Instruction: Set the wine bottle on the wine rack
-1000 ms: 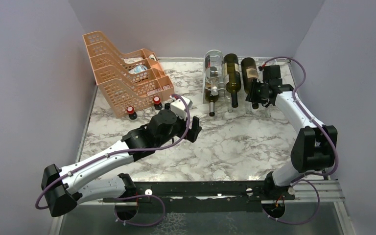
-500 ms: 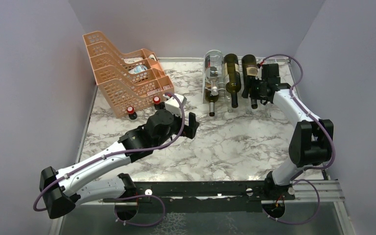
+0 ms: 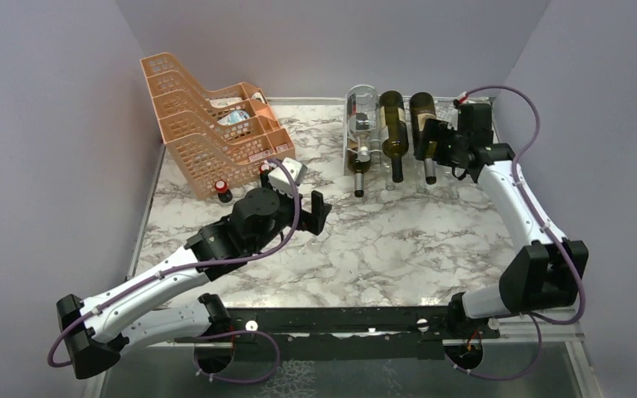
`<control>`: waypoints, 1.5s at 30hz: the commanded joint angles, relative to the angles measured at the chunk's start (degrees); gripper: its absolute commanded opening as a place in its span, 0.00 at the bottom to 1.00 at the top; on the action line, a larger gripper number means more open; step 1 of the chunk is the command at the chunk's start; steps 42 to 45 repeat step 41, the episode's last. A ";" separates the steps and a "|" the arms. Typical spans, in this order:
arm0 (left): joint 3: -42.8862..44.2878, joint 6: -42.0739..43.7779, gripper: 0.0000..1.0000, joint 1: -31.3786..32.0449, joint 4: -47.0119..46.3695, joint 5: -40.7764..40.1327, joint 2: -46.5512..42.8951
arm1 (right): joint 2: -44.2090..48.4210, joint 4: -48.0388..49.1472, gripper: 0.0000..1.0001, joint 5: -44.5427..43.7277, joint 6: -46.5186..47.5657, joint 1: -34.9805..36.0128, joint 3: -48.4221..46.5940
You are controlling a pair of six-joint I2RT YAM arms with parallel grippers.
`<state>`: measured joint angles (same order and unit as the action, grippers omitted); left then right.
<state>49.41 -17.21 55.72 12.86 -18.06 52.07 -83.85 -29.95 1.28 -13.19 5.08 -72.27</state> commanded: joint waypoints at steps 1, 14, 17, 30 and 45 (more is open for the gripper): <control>5.56 3.21 0.99 0.02 3.17 -4.16 -2.42 | 6.78 -8.60 1.00 -4.16 -5.14 -0.07 -0.98; 13.13 10.38 0.99 -0.06 10.44 -10.61 -11.45 | 35.24 -16.03 1.00 -4.84 -7.03 -0.07 3.24; 14.33 11.93 0.99 -0.07 11.22 -11.76 -14.40 | 40.67 -17.24 1.00 -6.14 -6.45 -0.12 1.64; 20.09 15.81 0.99 0.00 14.26 -15.81 -21.24 | 50.07 -21.19 1.00 -9.17 -4.93 -0.06 -4.64; 21.26 16.25 0.99 -0.05 15.02 -16.74 -21.24 | 51.68 -20.07 1.00 -8.87 -4.48 -0.12 -6.22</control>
